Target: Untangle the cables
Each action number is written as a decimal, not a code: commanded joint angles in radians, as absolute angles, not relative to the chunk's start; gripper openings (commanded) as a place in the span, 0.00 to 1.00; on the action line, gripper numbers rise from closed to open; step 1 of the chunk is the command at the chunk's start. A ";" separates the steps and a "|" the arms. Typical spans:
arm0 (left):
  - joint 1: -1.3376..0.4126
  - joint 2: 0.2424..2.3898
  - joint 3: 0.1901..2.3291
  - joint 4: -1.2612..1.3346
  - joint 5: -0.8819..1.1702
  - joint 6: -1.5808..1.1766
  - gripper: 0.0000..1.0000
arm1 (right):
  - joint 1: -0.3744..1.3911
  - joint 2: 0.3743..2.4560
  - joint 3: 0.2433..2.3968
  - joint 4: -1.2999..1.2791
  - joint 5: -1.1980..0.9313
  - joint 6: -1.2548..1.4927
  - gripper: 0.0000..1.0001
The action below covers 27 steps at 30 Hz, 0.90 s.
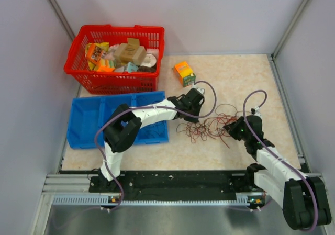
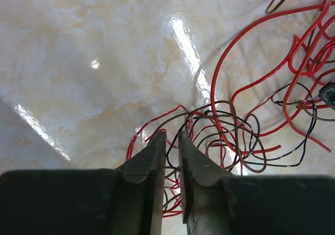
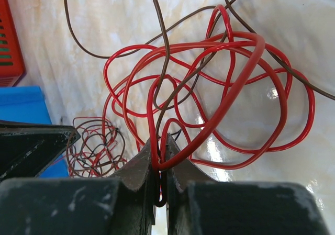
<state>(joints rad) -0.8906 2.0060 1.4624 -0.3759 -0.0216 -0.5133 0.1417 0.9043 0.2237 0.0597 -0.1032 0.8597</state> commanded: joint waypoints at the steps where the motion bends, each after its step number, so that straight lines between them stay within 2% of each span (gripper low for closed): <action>1: -0.890 1.997 1.505 -0.383 -0.034 -0.495 0.26 | 0.135 0.905 0.253 0.084 -0.110 0.861 0.00; 3: -0.890 1.996 1.494 -0.371 -0.019 -0.488 0.27 | 0.135 0.902 0.258 0.083 -0.113 0.864 0.00; 4: -0.890 1.994 1.491 -0.367 -0.012 -0.488 0.22 | 0.135 0.900 0.256 0.083 -0.114 0.868 0.00; 6: -0.890 1.979 1.490 -0.367 -0.015 -0.482 0.00 | 0.135 0.899 0.256 0.083 -0.114 0.870 0.00; 11: -0.891 1.774 1.456 -0.327 -0.072 -0.440 0.00 | 0.130 0.888 0.250 0.042 -0.023 0.897 0.00; 14: -0.893 1.527 1.418 -0.301 -0.090 -0.442 0.00 | 0.092 0.885 0.265 -0.044 0.067 0.930 0.00; 20: -0.893 1.027 1.260 -0.137 -0.188 -0.402 0.00 | 0.003 0.882 0.271 -0.057 0.083 0.931 0.00; 23: -0.893 0.884 1.296 -0.176 -0.247 -0.345 0.00 | -0.087 0.897 0.281 -0.057 0.066 0.908 0.00; 27: -0.893 0.822 1.419 -0.284 -0.270 -0.293 0.00 | -0.198 0.919 0.290 -0.057 0.040 0.888 0.00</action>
